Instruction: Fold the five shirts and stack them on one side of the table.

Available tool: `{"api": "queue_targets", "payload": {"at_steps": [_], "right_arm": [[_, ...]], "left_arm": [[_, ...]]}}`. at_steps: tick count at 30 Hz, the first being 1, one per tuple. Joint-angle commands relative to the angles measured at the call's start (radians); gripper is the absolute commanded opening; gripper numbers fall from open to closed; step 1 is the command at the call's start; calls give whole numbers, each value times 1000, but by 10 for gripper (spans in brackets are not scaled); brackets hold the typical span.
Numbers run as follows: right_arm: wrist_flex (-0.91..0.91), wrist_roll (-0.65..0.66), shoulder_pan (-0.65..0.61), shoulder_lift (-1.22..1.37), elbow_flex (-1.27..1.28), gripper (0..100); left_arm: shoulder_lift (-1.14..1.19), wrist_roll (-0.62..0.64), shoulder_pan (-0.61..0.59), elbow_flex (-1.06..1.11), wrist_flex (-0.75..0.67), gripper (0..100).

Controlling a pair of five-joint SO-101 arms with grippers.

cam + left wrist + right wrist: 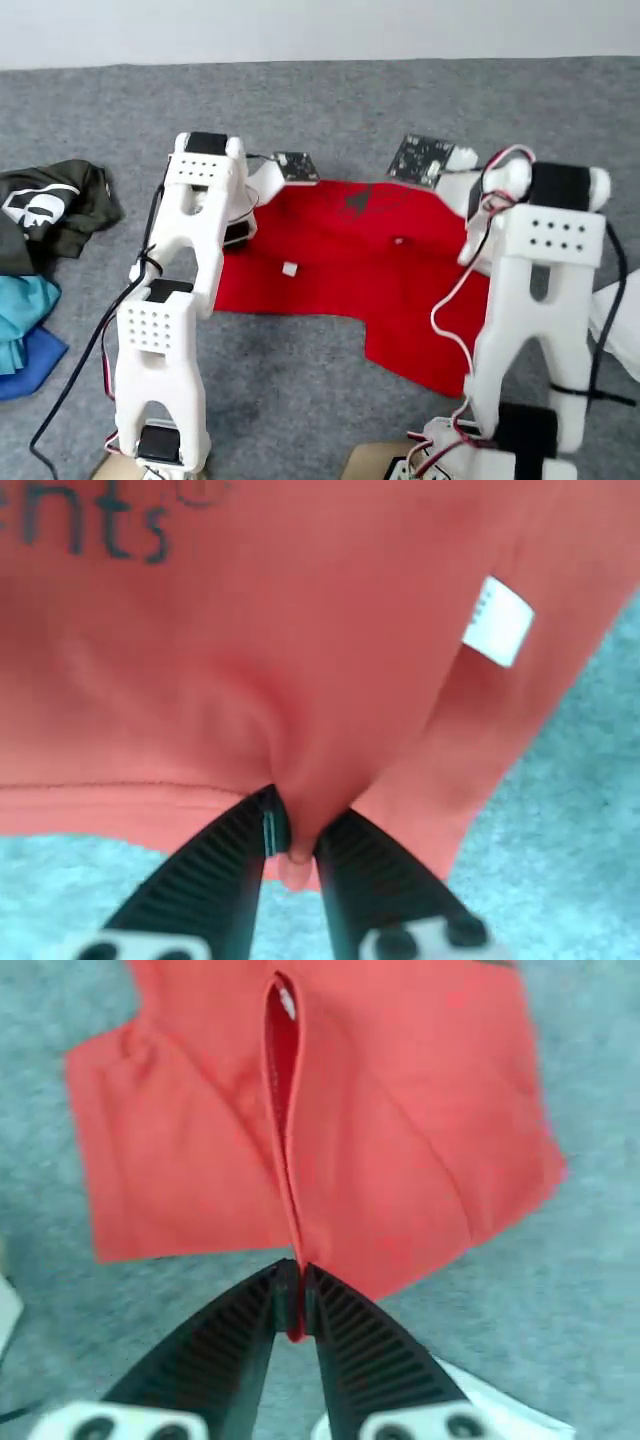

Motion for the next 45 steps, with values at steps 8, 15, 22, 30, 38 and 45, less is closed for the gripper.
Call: {"api": "queue_targets", "payload": {"at_steps": [8,15,22,30,38,45], "right_arm": [[27,-6,1,-231,279,12],[28,29,91,-292,298,12],[33,31,107,-311,304,12],[36,29,42,-357,414,12],[28,26,15,-423,482,14],[28,-9,18,-430,482,15]], "left_arm": [[-28,-44,-3,79,31,4],[-29,-49,-77,25,31,4],[-81,-57,-101,58,31,4],[-129,-124,-95,180,28,4],[-129,-143,-78,191,26,32],[-129,-114,-75,194,28,105]]}}
